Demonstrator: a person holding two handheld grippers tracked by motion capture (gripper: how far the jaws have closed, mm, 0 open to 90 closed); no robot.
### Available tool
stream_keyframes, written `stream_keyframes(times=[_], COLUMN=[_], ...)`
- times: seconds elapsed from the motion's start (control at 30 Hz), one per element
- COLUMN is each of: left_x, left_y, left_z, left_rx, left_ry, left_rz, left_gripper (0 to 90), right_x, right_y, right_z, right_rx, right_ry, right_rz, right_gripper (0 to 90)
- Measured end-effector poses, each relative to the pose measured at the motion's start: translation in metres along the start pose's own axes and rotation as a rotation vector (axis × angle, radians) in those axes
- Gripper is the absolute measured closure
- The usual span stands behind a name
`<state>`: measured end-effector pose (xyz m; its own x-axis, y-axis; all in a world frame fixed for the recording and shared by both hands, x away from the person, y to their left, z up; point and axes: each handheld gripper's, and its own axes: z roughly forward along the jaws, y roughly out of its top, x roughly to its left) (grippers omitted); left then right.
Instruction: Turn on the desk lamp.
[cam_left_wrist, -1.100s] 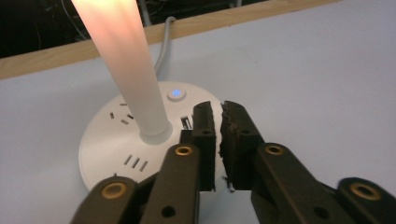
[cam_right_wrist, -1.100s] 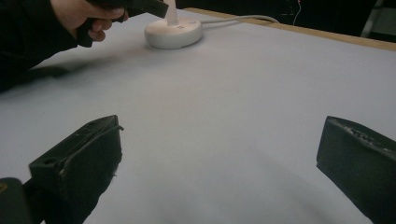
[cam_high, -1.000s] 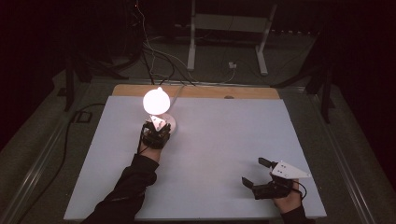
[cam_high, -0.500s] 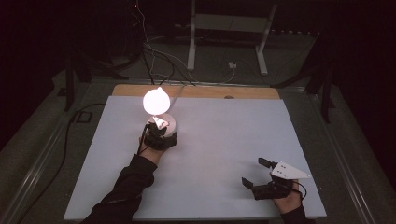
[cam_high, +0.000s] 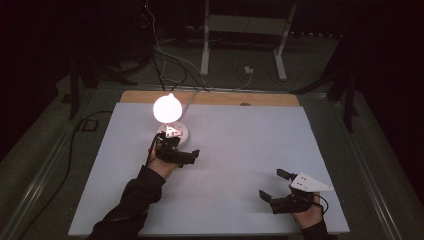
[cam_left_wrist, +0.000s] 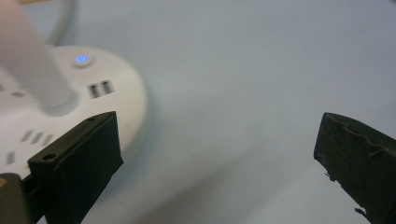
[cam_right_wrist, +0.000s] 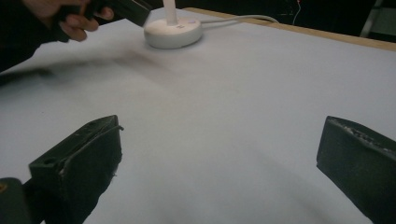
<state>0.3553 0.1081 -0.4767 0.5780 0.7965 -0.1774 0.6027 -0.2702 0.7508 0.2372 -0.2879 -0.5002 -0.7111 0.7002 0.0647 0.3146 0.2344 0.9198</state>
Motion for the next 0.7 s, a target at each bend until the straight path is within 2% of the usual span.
stream_keyframes(times=[0.07, 0.13, 0.23, 0.3, 0.43, 0.7], left_x=[0.001, 0.002, 0.003, 0.005, 0.008, 0.015], left_y=[0.001, 0.001, -0.001, -0.002, -0.006, -0.018], left_z=[-0.004, -0.008, -0.013, -0.017, -0.025, -0.04], left_rx=[0.011, 0.022, 0.037, 0.037, 0.043, 0.046], left_ry=[-0.051, -0.084, -0.105, -0.123, -0.118, -0.122], left_rz=[0.005, 0.013, 0.038, 0.03, 0.05, 0.062], left_gripper=[0.2, 0.2, 0.2, 0.2, 0.2, 0.2], right_x=[0.0, 0.0, 0.001, 0.0, 0.0, 0.0], right_y=[0.0, 0.0, 0.0, 0.0, 0.0, 0.0], right_z=[0.0, 0.0, 0.001, 0.001, 0.001, 0.001], right_rx=[-0.002, -0.004, 0.002, 0.002, 0.0, -0.001], right_ry=[0.0, 0.0, 0.002, 0.003, 0.003, 0.0], right_rz=[-0.001, 0.003, -0.001, 0.003, 0.002, 0.007], right_gripper=[0.0, 0.0, 0.0, 0.0, 0.0, 0.0])
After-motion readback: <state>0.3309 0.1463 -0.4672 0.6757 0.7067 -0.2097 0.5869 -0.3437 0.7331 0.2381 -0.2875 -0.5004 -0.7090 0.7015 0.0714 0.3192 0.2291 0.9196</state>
